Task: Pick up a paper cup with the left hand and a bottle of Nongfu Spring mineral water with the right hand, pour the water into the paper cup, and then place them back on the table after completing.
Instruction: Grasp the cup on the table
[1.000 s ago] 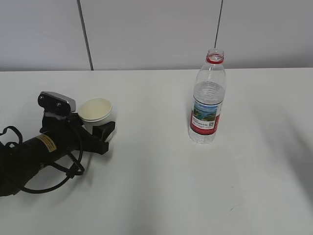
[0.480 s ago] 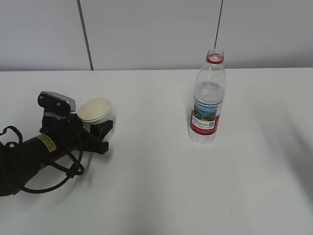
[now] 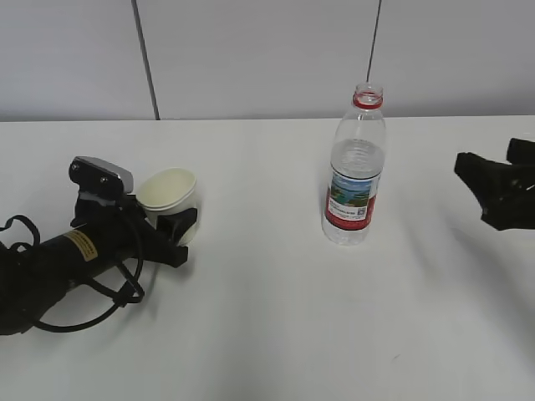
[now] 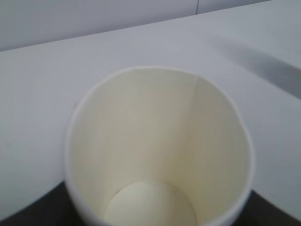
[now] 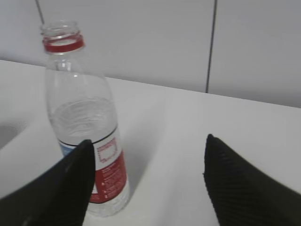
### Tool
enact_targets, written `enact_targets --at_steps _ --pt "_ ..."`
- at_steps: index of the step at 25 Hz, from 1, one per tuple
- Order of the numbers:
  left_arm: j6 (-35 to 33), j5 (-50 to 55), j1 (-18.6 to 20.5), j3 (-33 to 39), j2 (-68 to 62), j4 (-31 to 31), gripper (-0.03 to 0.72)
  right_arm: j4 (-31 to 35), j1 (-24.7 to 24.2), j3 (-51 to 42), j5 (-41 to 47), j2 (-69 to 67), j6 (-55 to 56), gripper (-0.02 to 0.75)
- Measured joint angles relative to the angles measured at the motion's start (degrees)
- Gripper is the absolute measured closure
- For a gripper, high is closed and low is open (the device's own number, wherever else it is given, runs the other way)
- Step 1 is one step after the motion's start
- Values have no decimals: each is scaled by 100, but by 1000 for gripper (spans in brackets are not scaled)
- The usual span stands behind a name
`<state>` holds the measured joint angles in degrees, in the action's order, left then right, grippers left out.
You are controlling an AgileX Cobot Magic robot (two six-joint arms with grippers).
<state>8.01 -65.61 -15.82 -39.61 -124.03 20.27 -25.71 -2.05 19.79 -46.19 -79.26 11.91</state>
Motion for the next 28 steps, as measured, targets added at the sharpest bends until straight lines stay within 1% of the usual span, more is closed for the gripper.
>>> enact_targets --at_steps 5,8,10,16,21,22,26,28 --pt "0 0 0 0 0 5 285 -561 0 0 -1082 -825 54 203" --pt "0 0 0 0 0 5 285 -593 0 0 -1606 -1265 64 203" --pt "0 0 0 0 0 5 285 -614 0 12 -1804 -1522 64 203" --pt "0 0 0 0 0 5 286 -674 0 21 -1863 -2012 76 203" --pt "0 -5 0 0 0 5 286 -674 0 150 -1863 -2151 53 199" --pt "0 -5 0 0 0 5 286 -674 0 200 -1885 -2172 55 185" --pt "0 -5 0 0 0 5 286 -674 0 359 -1895 -2270 55 89" --pt "0 -5 0 0 0 5 286 -674 0 425 -1921 -2354 55 71"
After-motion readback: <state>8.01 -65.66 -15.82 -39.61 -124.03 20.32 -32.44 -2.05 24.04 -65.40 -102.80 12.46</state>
